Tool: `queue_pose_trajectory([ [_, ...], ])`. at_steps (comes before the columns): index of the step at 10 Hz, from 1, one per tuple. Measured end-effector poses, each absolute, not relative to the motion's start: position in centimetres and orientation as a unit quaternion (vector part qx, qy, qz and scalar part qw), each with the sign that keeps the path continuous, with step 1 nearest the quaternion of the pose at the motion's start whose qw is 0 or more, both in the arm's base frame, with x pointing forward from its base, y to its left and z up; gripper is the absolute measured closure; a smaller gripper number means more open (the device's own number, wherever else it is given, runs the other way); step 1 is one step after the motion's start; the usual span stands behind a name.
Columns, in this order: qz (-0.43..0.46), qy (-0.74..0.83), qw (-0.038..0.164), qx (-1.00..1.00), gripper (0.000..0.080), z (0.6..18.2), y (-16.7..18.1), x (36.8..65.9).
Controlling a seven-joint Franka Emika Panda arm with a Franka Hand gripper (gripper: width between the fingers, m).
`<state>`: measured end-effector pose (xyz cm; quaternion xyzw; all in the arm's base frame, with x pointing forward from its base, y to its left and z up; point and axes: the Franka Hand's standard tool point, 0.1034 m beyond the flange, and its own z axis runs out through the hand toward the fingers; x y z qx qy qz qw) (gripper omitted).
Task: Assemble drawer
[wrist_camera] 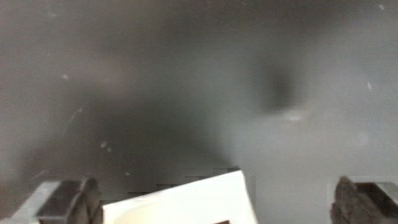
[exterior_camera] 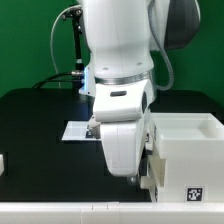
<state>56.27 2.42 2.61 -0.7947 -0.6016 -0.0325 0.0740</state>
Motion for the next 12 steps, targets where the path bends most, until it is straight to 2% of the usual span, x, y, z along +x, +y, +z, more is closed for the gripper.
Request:
queue_pose_trajectory([
  [4, -0.030, -0.598, 0.072, -0.798, 0.0150, 2.4, 0.4, 56.1],
  [7, -0.030, -0.577, 0.065, -0.814, 0.0150, 3.7, -1.6, 55.3],
  [12, -0.026, -0.570, 0.066, -0.819, 0.0150, 3.7, -1.5, 54.7],
])
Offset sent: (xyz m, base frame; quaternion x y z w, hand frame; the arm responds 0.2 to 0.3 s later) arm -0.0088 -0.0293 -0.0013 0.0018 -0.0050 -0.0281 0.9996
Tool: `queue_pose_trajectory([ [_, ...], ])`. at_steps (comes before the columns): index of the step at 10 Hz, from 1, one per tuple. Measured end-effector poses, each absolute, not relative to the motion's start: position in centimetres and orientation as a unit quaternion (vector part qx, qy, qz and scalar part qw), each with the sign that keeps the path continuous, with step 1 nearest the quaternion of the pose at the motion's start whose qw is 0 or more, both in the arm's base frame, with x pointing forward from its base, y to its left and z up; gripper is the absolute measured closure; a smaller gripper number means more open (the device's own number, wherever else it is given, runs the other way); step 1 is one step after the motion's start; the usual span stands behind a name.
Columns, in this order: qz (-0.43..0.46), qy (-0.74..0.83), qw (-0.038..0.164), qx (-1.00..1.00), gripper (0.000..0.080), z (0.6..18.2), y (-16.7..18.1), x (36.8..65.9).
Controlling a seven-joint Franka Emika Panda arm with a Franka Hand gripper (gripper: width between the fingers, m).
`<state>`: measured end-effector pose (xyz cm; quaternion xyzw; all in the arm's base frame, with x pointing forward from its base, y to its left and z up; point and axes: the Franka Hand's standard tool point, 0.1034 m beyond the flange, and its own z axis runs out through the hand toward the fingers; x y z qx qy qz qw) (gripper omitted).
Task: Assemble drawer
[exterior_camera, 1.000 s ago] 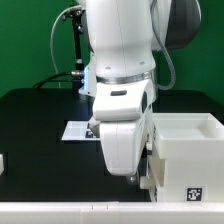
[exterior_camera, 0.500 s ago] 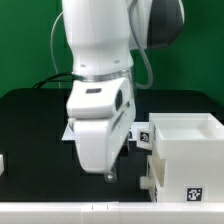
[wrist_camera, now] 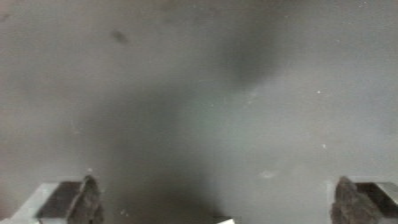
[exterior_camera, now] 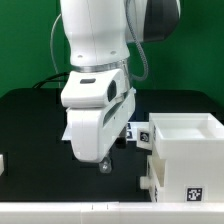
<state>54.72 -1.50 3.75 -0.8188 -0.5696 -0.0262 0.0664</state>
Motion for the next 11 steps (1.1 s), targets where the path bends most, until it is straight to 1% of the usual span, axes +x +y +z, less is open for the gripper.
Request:
queue_pose_trajectory([
  [3, -0.026, -0.569, 0.067, -0.819, 0.0150, 3.7, -1.5, 54.7],
  [4, -0.034, -0.537, 0.055, -0.841, 0.0150, 4.1, -1.9, 53.9],
  [5, -0.029, -0.511, 0.050, -0.857, 0.0150, 4.7, -2.1, 51.9],
  [6, -0.022, -0.501, 0.050, -0.864, 0.0150, 5.3, -2.0, 50.3],
  [8, -0.012, -0.467, 0.046, -0.883, 0.0150, 6.5, -0.5, 47.4],
  [9, -0.015, -0.472, 0.043, -0.880, 0.0150, 6.7, -0.1, 47.0],
  [11, -0.015, -0.470, 0.044, -0.881, 0.0150, 6.5, -0.3, 47.0],
])
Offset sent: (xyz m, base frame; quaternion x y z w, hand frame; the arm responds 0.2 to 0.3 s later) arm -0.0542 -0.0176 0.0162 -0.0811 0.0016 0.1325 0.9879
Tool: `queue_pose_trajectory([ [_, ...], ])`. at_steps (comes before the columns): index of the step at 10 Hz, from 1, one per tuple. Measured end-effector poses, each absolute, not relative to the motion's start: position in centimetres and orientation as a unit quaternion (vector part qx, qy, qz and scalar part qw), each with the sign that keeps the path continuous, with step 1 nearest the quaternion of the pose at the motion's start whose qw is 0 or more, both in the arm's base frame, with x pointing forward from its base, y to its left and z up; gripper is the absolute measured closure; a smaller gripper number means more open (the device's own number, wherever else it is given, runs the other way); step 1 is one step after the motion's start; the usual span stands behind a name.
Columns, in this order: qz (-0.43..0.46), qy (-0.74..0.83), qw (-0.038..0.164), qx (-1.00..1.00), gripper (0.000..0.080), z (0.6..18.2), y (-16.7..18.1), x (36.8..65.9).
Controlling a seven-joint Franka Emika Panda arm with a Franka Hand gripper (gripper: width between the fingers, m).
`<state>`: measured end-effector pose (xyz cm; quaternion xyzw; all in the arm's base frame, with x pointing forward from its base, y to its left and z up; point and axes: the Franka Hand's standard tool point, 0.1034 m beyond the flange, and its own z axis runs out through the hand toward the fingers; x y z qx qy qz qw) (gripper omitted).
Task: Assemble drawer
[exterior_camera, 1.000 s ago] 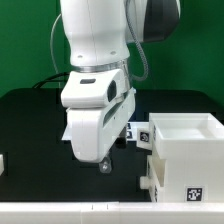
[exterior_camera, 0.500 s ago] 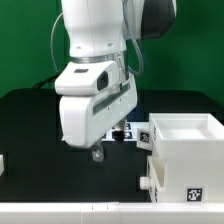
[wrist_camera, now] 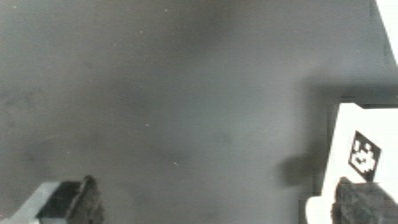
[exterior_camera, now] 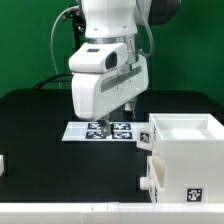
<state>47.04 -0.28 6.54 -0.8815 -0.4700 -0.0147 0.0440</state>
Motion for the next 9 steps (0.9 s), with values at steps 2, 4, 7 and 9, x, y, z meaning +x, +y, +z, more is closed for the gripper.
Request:
queue_pose_trajectory([
  [2, -0.014, -0.470, 0.044, -0.881, 0.0150, 6.5, -0.3, 47.0],
  [4, -0.014, -0.470, 0.044, -0.881, 0.0150, 6.5, -0.2, 47.0],
  [7, -0.017, -0.542, 0.030, -0.840, 0.0150, 6.4, 2.0, 45.1],
  [9, -0.017, -0.654, 0.022, -0.756, 0.0150, 6.9, 1.8, 44.0],
])
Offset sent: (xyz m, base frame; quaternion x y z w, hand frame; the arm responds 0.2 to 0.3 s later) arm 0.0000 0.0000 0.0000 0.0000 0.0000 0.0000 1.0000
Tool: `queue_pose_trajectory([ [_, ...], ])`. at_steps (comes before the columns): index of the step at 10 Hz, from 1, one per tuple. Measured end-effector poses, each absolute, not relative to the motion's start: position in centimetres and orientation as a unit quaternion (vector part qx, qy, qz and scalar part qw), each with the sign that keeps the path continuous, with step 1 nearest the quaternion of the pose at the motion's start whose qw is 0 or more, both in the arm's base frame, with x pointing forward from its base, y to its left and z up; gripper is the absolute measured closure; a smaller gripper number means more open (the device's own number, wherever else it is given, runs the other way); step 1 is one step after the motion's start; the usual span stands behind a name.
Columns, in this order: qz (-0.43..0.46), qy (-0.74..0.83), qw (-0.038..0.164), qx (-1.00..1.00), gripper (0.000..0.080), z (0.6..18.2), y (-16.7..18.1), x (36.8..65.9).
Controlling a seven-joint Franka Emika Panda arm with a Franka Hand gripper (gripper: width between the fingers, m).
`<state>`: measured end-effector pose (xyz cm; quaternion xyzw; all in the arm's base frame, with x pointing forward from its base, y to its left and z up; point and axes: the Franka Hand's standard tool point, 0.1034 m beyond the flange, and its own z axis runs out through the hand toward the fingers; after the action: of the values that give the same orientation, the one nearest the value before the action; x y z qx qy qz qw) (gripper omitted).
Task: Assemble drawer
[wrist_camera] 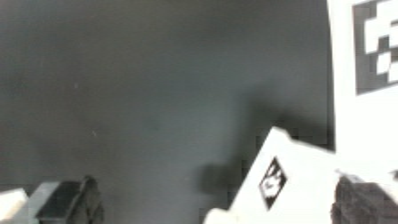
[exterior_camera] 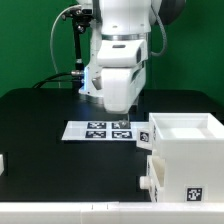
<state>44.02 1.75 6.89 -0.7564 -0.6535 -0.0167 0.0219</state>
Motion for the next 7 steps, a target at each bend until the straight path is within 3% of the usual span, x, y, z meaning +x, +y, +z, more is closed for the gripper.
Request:
queue_pose_trajectory([
  [4, -0.012, -0.745, 0.014, -0.667, 0.0150, 6.7, 1.2, 43.9],
  [7, -0.005, -0.852, 0.015, -0.523, 0.0150, 6.4, 3.4, 43.4],
])
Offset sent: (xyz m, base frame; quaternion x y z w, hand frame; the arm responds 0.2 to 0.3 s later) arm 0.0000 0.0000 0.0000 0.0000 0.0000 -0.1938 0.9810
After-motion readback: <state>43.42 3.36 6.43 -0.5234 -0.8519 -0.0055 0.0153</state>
